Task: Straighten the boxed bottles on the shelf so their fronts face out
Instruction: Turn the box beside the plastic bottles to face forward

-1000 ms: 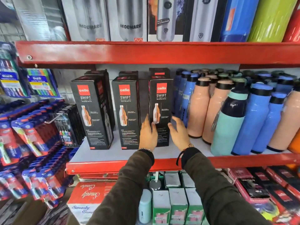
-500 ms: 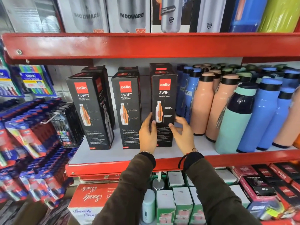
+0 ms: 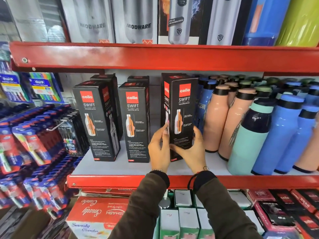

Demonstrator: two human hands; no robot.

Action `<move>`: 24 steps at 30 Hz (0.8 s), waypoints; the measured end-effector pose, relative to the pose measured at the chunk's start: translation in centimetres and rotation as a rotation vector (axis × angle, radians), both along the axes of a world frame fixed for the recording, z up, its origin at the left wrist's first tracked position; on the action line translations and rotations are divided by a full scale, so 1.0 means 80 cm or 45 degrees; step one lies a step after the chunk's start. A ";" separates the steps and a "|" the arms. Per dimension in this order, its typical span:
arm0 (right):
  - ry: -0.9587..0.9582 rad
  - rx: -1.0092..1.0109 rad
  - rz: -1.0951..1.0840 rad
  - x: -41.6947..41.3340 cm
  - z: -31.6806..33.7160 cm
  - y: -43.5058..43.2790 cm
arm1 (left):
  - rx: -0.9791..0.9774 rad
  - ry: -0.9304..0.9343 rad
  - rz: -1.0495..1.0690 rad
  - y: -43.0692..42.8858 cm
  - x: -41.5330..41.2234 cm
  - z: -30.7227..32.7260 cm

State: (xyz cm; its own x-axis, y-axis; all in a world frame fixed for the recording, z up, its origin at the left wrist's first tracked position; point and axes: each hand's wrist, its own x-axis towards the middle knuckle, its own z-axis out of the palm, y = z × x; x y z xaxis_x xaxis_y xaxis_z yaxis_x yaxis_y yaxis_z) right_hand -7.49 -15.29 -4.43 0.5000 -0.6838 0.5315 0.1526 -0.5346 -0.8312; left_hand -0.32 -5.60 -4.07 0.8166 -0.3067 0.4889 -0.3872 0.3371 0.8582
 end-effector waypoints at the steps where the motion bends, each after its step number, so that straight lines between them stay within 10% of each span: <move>1: -0.009 0.006 -0.004 0.000 0.000 -0.002 | -0.012 0.001 0.010 -0.001 -0.002 0.000; 24: 0.197 0.024 0.335 -0.001 -0.010 -0.033 | 0.079 0.098 -0.114 -0.007 0.036 -0.015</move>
State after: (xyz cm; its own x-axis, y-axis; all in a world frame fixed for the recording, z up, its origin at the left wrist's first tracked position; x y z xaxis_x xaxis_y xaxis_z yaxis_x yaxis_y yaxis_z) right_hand -7.60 -17.90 -5.26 0.7355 -0.5289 0.4234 0.1544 -0.4776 -0.8649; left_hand 2.55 -6.17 -5.29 0.8191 -0.4077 0.4036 -0.2902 0.3123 0.9046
